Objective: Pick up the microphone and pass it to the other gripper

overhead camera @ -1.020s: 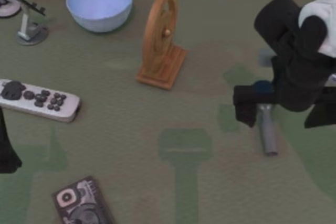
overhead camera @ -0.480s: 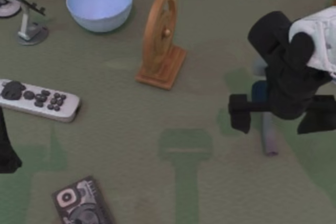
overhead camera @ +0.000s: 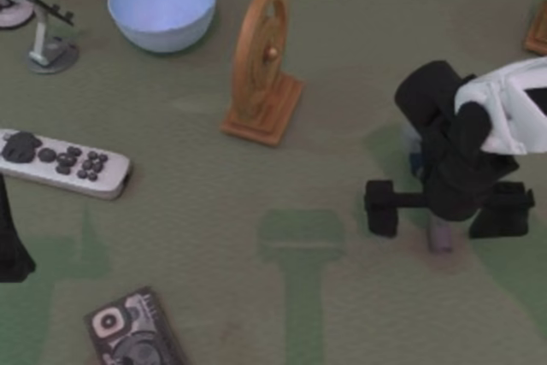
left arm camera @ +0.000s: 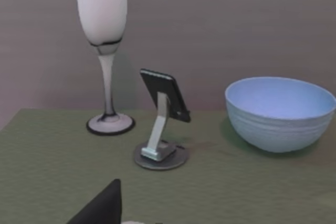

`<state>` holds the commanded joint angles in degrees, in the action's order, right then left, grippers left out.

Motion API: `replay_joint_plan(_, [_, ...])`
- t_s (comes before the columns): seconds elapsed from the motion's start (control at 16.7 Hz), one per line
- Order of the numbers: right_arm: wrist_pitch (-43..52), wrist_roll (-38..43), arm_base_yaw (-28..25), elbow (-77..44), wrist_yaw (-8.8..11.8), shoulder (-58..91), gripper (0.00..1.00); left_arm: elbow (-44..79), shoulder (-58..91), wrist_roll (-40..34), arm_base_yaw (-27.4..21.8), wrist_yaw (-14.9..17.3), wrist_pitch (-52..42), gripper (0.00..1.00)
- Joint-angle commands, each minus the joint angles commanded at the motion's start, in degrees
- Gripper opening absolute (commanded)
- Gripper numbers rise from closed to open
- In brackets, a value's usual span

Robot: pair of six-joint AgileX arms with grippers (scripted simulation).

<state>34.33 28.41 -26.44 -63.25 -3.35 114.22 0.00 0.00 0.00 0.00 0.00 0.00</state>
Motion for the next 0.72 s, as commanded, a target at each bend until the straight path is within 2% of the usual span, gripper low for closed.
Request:
replay_joint_plan(0.18, [0.0, 0.0, 0.0, 0.0, 0.0, 0.0, 1.0, 0.0, 0.0, 0.0, 0.0, 0.0, 0.0, 1.0])
replay_joint_plan(0.72, [0.0, 0.0, 0.0, 0.0, 0.0, 0.0, 0.32, 0.0, 0.0, 0.0, 0.0, 0.0, 0.0, 1.0])
